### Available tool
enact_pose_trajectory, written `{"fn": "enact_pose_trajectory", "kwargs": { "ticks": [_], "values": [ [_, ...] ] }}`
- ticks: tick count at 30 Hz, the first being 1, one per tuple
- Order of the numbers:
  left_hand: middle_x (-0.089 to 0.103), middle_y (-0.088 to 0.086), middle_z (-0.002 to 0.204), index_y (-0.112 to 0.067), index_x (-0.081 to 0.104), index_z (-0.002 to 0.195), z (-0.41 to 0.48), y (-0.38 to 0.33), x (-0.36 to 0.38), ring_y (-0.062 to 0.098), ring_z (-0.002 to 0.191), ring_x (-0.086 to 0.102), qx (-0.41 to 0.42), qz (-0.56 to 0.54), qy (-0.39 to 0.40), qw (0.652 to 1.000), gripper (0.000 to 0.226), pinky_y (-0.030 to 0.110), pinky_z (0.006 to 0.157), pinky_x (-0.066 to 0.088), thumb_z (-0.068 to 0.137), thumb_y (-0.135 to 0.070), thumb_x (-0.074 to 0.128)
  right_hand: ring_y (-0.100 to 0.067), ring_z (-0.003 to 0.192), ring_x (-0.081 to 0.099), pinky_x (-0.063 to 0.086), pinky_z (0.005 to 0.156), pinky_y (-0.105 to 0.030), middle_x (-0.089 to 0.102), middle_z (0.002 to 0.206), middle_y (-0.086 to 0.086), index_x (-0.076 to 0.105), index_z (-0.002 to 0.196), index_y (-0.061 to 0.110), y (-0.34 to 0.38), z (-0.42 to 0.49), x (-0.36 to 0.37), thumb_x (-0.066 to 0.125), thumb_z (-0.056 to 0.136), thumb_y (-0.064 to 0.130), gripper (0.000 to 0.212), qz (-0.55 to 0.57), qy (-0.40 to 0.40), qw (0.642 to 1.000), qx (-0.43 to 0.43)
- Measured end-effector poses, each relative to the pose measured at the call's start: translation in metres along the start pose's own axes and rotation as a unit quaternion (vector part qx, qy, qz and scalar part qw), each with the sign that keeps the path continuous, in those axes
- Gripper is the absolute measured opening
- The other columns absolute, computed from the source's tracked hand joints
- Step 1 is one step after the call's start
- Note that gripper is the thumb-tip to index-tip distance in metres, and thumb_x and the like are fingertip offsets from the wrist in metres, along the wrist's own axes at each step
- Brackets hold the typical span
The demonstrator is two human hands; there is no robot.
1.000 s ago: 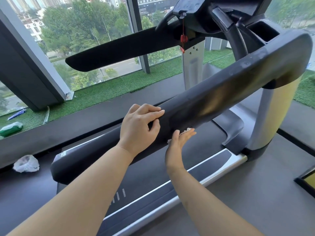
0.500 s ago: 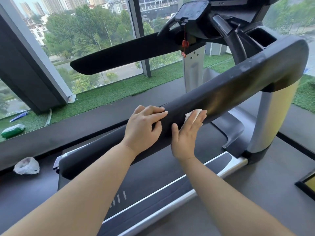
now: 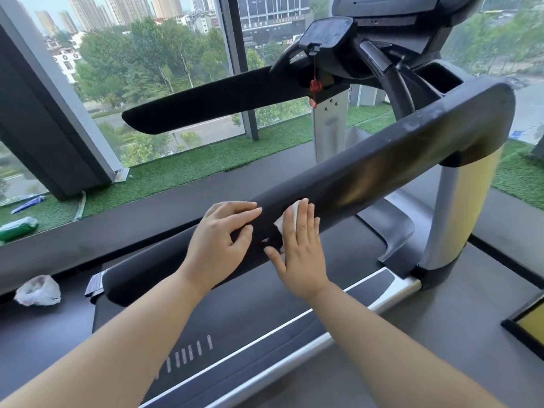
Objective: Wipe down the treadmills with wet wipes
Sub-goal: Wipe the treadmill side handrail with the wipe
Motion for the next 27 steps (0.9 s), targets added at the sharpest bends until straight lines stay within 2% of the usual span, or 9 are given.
{"fn": "enact_pose_trajectory", "kwargs": {
  "ticks": [2, 5, 9, 13, 16, 19, 22, 24, 27],
  "values": [
    [0.061, -0.012, 0.117, -0.019, 0.07, 0.114, -0.005, 0.005, -0.005, 0.009, 0.114, 0.049, -0.003, 0.032, -0.004, 0.999, 0.035, 0.003, 0.098, 0.023, 0.088, -0.027, 0.047, -0.026, 0.146, -0.012, -0.005, 0.119, -0.039, -0.018, 0.159, -0.007, -0.013, 0.151, 0.022, -0.013, 0.002, -0.005, 0.018, 0.099, 0.057, 0.07, -0.021, -0.002, 1.0, -0.008],
    [0.062, -0.008, 0.121, -0.017, 0.068, 0.117, -0.009, 0.008, -0.004, 0.014, 0.114, 0.05, 0.007, 0.081, 0.009, 0.997, 0.047, 0.01, 0.098, 0.026, 0.085, -0.036, 0.038, -0.028, 0.146, -0.013, -0.006, 0.119, -0.037, -0.02, 0.157, -0.007, -0.013, 0.151, 0.022, -0.015, 0.003, -0.014, 0.021, 0.099, 0.058, 0.072, 0.029, -0.01, 0.999, 0.01],
    [0.061, -0.003, 0.125, -0.014, 0.064, 0.122, -0.013, 0.01, 0.001, 0.014, 0.114, 0.046, 0.023, 0.121, 0.009, 0.992, 0.049, 0.014, 0.1, 0.026, 0.083, -0.031, 0.04, -0.032, 0.146, -0.008, 0.0, 0.12, -0.044, -0.022, 0.157, -0.007, -0.015, 0.15, 0.011, 0.005, 0.004, -0.006, 0.025, 0.101, 0.052, 0.075, 0.042, -0.033, 0.998, -0.031],
    [0.057, -0.003, 0.132, -0.015, 0.059, 0.128, -0.018, 0.014, 0.003, 0.018, 0.124, 0.046, 0.039, 0.152, 0.035, 0.987, 0.053, 0.027, 0.104, 0.031, 0.082, -0.032, 0.039, -0.026, 0.147, -0.01, 0.0, 0.12, -0.04, -0.02, 0.158, -0.004, -0.014, 0.15, 0.013, -0.003, 0.005, -0.002, 0.022, 0.102, 0.051, 0.071, 0.034, -0.042, 0.998, -0.017],
    [0.054, -0.003, 0.135, -0.016, 0.057, 0.131, -0.019, 0.014, 0.002, 0.022, 0.126, 0.047, 0.037, 0.148, 0.051, 0.987, 0.056, 0.03, 0.105, 0.03, 0.082, -0.034, 0.037, -0.02, 0.146, -0.014, -0.003, 0.119, -0.039, -0.006, 0.157, -0.013, -0.005, 0.15, 0.004, -0.014, 0.011, -0.006, 0.02, 0.101, 0.052, 0.073, 0.059, -0.053, 0.994, 0.069],
    [0.054, -0.002, 0.136, -0.015, 0.057, 0.131, -0.019, 0.015, 0.003, 0.024, 0.127, 0.047, 0.034, 0.142, 0.054, 0.988, 0.057, 0.031, 0.106, 0.03, 0.081, -0.034, 0.037, -0.02, 0.144, -0.02, -0.008, 0.118, -0.04, -0.009, 0.155, -0.016, -0.005, 0.147, -0.001, 0.004, 0.014, -0.001, 0.022, 0.1, 0.054, 0.077, 0.084, -0.072, 0.987, 0.119],
    [0.055, -0.002, 0.135, -0.015, 0.057, 0.131, -0.019, 0.015, 0.004, 0.025, 0.126, 0.048, 0.034, 0.144, 0.051, 0.988, 0.057, 0.031, 0.105, 0.031, 0.081, -0.035, 0.037, -0.023, 0.145, -0.017, -0.009, 0.118, -0.038, -0.024, 0.157, -0.003, -0.015, 0.15, 0.012, 0.019, 0.001, 0.009, 0.023, 0.1, 0.053, 0.075, 0.048, -0.056, 0.997, 0.016],
    [0.054, -0.002, 0.135, -0.015, 0.057, 0.131, -0.019, 0.014, 0.004, 0.025, 0.127, 0.048, 0.038, 0.145, 0.051, 0.987, 0.057, 0.031, 0.105, 0.031, 0.081, -0.035, 0.038, -0.021, 0.146, -0.016, -0.009, 0.118, -0.037, -0.024, 0.157, 0.002, -0.015, 0.15, 0.021, 0.005, 0.0, 0.006, 0.02, 0.1, 0.053, 0.069, 0.029, -0.044, 0.998, -0.031],
    [0.053, -0.003, 0.137, -0.016, 0.056, 0.132, -0.019, 0.014, 0.004, 0.023, 0.128, 0.046, 0.038, 0.144, 0.053, 0.987, 0.058, 0.031, 0.106, 0.03, 0.081, -0.036, 0.037, -0.016, 0.144, -0.022, -0.011, 0.117, -0.038, -0.015, 0.158, -0.009, -0.008, 0.151, 0.023, -0.02, 0.01, -0.002, 0.017, 0.1, 0.055, 0.065, 0.047, -0.043, 0.997, 0.05]
  ]
}}
Point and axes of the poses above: each hand's wrist, its own z-axis towards the middle knuckle, its own x-axis out of the palm, y = z × x, the point moved 4 cm from there along z, towards the middle knuckle
